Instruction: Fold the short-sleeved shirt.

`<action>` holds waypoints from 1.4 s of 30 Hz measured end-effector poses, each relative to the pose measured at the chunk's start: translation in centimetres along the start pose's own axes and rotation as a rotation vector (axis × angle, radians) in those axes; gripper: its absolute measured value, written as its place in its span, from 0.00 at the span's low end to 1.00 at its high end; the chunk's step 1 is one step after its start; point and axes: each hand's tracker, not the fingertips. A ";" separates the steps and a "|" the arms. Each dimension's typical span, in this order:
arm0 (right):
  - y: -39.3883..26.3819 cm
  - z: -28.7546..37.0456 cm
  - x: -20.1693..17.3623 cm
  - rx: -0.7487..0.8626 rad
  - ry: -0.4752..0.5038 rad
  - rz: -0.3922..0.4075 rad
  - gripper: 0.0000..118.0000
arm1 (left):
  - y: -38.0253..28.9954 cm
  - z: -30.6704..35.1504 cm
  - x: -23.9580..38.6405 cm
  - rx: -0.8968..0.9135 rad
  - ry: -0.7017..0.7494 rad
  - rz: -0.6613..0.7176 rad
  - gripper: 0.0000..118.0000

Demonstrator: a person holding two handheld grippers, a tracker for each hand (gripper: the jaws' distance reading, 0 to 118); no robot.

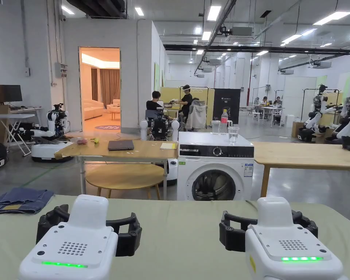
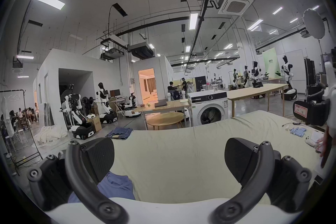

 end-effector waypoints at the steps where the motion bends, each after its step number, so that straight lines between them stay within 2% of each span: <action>1: 0.0 0.0 0.0 0.001 0.001 0.003 1.00 | 0.0 0.0 0.0 0.000 0.002 0.000 1.00; 13: 0.1 0.0 0.3 -0.031 -0.047 0.025 1.00 | 0.0 0.1 -0.3 0.003 0.006 0.020 1.00; 19: 0.2 0.0 0.6 -0.035 -0.060 -0.001 1.00 | 0.0 0.0 -0.3 -0.003 -0.004 0.022 1.00; 20: 0.2 0.0 0.6 -0.042 -0.058 -0.004 0.90 | 0.0 0.0 -0.3 -0.005 -0.005 0.023 0.97; 21: 0.2 0.1 0.7 -0.042 -0.051 -0.006 0.63 | 0.0 0.0 -0.3 -0.007 -0.007 0.023 0.83; 22: 0.2 0.3 0.7 -0.039 -0.041 -0.014 0.00 | -0.1 0.1 -0.3 -0.005 -0.016 0.025 0.35; 23: 0.3 0.6 0.7 -0.025 -0.044 -0.035 0.00 | -0.2 0.2 -0.3 0.001 -0.037 0.038 0.00; 25: 0.0 0.4 0.4 -0.007 -0.151 -0.006 0.00 | -0.2 -0.1 -0.1 -0.011 -0.022 0.042 0.00; 26: -0.5 0.6 0.2 -0.010 -0.110 -0.001 0.00 | -0.4 0.0 -0.1 -0.017 0.025 0.032 0.00; 27: -0.7 0.7 0.3 -0.028 -0.056 -0.008 0.00 | -0.5 0.1 -0.1 0.005 -0.015 0.035 0.00; 30: -0.9 0.7 -0.4 -0.020 -0.077 0.013 0.00 | -0.6 0.1 -0.2 -0.005 -0.016 0.029 0.00; 32: -0.9 0.4 -1.8 -0.026 -0.049 0.007 0.00 | -0.9 0.5 -1.6 -0.002 0.018 0.012 0.00; 34: -0.6 0.1 -4.3 -0.027 0.026 0.004 0.00 | -1.2 1.2 -4.0 -0.009 0.075 0.021 0.00; 37: -1.2 0.3 -10.9 -0.024 0.170 0.038 0.00 | -2.2 2.5 -9.7 -0.038 0.197 0.034 0.00; 42: -1.8 -0.1 -22.3 -0.078 0.484 -0.014 0.00 | -5.3 6.1 -21.4 -0.140 0.454 0.024 0.00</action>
